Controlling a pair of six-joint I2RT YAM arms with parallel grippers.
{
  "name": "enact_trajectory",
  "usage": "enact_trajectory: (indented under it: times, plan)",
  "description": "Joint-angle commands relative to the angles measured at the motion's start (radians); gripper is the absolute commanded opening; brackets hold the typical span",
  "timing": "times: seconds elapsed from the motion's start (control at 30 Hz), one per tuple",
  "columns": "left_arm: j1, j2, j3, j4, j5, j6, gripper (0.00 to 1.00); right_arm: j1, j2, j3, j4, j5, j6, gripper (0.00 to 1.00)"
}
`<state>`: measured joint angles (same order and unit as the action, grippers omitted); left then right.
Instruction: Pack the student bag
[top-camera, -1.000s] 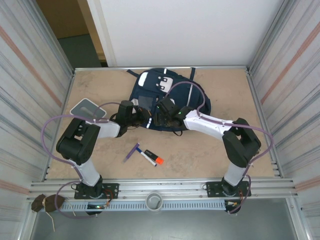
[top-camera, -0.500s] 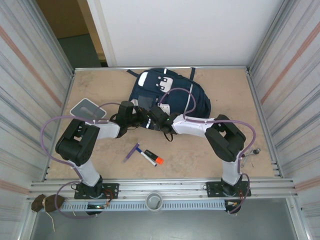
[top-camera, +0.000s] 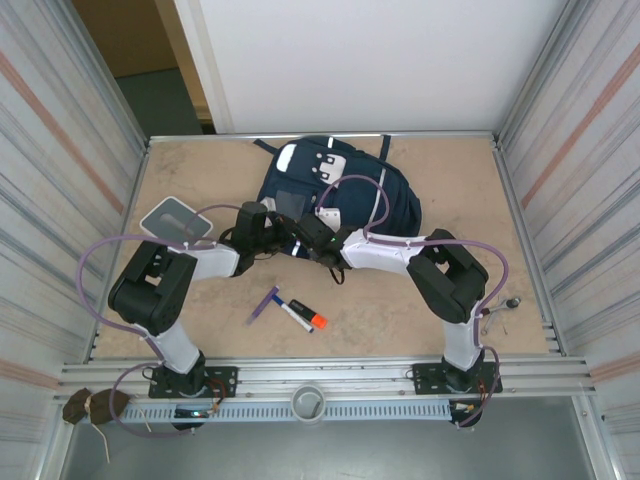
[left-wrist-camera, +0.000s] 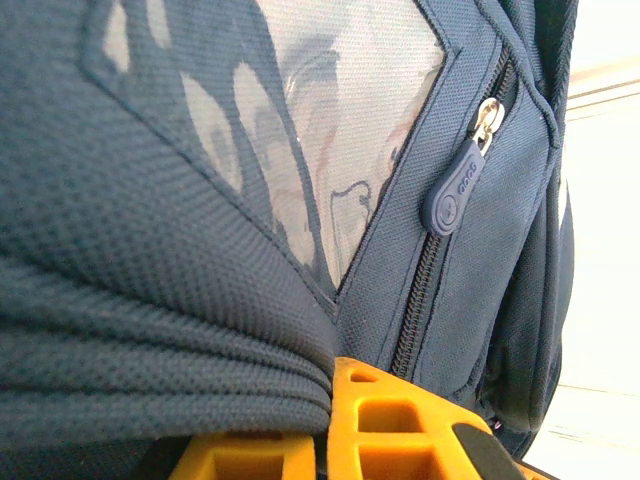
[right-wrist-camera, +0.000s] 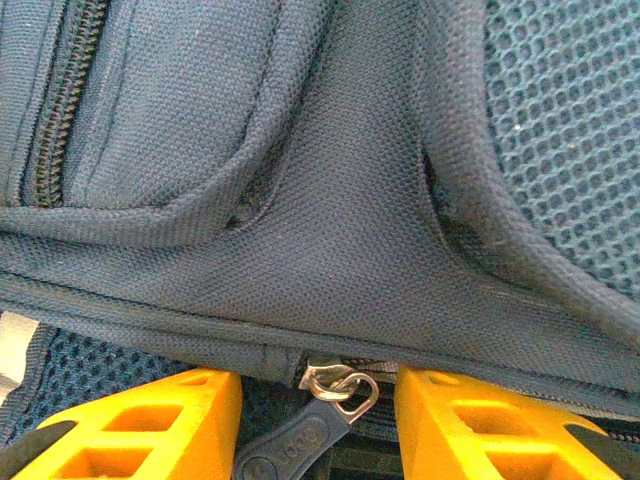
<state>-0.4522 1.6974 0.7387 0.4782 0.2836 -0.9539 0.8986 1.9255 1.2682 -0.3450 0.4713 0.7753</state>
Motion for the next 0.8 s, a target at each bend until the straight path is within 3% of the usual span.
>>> enact_trajectory:
  times: [0.0, 0.77]
  plan:
    - [-0.002, -0.043, -0.023, -0.058, -0.017, 0.044, 0.0, -0.005, 0.022, 0.019, -0.052, 0.045, 0.001, 0.41]
    - [0.048, -0.022, -0.008, -0.077, -0.01, 0.091, 0.0, -0.073, -0.171, -0.224, 0.132, -0.116, 0.033, 0.04]
